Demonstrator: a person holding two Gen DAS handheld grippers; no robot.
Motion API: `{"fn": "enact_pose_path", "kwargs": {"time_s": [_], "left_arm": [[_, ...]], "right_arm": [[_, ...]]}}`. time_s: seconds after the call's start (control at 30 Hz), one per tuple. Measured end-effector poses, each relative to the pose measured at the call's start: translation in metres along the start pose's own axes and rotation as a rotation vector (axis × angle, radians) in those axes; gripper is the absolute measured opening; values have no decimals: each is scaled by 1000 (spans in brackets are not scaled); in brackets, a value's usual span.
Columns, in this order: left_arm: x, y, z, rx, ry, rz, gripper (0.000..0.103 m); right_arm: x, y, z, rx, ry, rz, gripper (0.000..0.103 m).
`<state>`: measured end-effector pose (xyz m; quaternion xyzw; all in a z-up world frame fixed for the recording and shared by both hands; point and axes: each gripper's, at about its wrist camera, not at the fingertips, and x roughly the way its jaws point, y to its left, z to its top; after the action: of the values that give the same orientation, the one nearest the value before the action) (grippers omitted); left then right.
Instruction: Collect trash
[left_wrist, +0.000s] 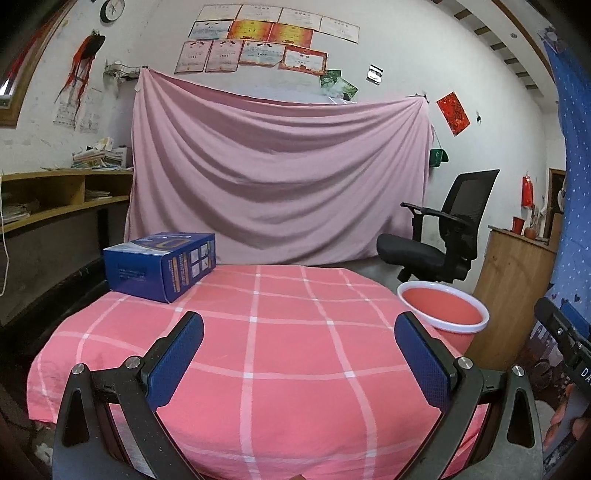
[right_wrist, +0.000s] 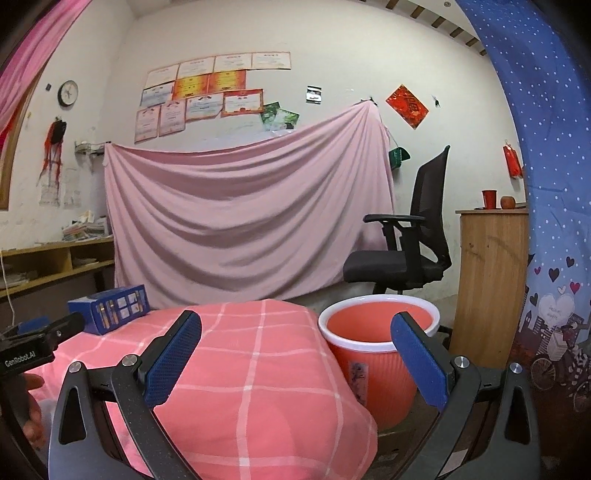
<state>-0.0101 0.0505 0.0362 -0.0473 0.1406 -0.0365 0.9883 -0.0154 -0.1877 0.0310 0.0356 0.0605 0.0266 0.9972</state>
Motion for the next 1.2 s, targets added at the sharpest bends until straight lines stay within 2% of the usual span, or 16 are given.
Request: {"fn": "enact_pose_path", "kwargs": {"time_s": [0.13,0.63,1.2], "left_arm": [[0,2,-6,-4,-17,4,101],[17,5,-16,27,-3,8,101],[23,8,-17,25,9,22,101]], "right_arm": [[6,3,-6,-30,18,-2,103],[24,-7,-17,-37,70,-57,103],[25,-6,-17,-44,79,-43,103]]}}
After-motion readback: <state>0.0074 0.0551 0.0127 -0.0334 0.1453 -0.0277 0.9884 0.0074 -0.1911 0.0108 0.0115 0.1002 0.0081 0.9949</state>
